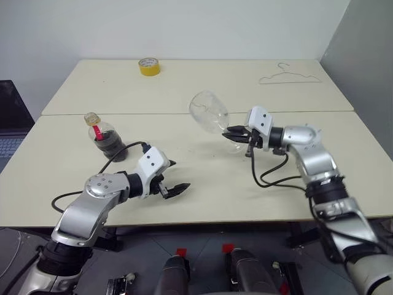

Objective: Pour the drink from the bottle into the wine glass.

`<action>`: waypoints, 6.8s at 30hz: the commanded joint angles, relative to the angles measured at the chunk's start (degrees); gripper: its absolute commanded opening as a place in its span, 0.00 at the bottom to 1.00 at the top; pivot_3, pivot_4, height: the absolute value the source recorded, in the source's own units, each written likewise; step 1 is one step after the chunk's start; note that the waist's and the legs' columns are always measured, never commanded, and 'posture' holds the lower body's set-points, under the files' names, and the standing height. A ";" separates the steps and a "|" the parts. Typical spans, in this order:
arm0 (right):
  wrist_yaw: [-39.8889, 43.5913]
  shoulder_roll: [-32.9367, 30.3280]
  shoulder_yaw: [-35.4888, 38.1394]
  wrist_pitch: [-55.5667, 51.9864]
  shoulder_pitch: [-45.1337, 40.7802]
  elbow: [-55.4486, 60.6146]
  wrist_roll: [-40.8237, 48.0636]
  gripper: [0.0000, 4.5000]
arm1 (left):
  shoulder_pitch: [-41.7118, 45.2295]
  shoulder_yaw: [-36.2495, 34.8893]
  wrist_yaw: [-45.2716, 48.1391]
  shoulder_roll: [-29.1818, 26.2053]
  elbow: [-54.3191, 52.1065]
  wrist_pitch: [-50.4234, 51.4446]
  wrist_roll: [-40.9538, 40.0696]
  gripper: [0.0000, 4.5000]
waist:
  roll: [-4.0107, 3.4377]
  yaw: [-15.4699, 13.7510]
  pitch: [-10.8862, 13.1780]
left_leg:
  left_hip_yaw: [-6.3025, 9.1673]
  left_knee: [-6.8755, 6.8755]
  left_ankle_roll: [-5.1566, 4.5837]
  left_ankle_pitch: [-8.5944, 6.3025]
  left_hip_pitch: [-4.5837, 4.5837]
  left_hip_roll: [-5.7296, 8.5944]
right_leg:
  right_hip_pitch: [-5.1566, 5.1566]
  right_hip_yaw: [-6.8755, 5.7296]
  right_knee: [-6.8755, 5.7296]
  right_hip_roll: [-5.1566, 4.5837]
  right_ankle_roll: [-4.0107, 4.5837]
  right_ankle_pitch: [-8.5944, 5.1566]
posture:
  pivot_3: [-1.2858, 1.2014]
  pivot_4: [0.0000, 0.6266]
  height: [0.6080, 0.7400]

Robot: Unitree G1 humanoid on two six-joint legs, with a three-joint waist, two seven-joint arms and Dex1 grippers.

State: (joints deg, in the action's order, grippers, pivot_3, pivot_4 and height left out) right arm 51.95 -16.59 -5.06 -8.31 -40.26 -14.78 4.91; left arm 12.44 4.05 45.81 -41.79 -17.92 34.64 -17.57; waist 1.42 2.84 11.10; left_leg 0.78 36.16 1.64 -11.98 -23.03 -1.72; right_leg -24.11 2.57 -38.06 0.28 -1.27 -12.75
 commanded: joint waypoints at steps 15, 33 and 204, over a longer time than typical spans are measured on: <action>-34.96 20.46 0.43 21.88 7.28 -12.32 -5.40 0.02 | -0.98 -9.25 -9.37 12.46 2.07 -7.36 -2.57 1.00 | 0.17 0.10 -0.10 | -0.04 -0.05 0.01 0.00 0.00 -0.02 | 0.02 0.03 0.10 0.03 0.00 0.00 | 0.52 0.24 1.00; -32.35 21.81 -0.75 30.92 7.79 -24.54 -5.03 0.39 | -1.02 -8.81 -10.87 13.95 0.83 -6.81 -2.58 1.00 | 0.17 0.41 -0.10 | 0.00 -0.07 0.01 0.00 0.05 -0.07 | 0.04 0.03 0.08 0.09 0.01 -0.01 | 0.52 0.24 1.00; -2.73 -24.05 14.59 -33.46 8.12 36.16 34.71 1.00 | 44.76 10.93 -24.48 5.42 51.14 -61.16 48.50 0.68 | 0.57 -1.12 0.00 | -0.45 0.85 0.20 -0.17 -1.25 0.04 | -0.98 0.08 0.06 -0.24 -0.56 0.41 | 0.52 0.24 1.00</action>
State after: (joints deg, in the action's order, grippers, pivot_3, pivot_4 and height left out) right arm 49.65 -40.24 9.02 -42.89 -31.97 19.86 39.43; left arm 54.84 15.90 23.23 -35.25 34.42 -25.47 30.88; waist 2.00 1.71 11.10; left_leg 0.33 37.01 1.85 -12.14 -24.28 -1.69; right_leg -25.09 2.65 -38.00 0.05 -1.83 -12.34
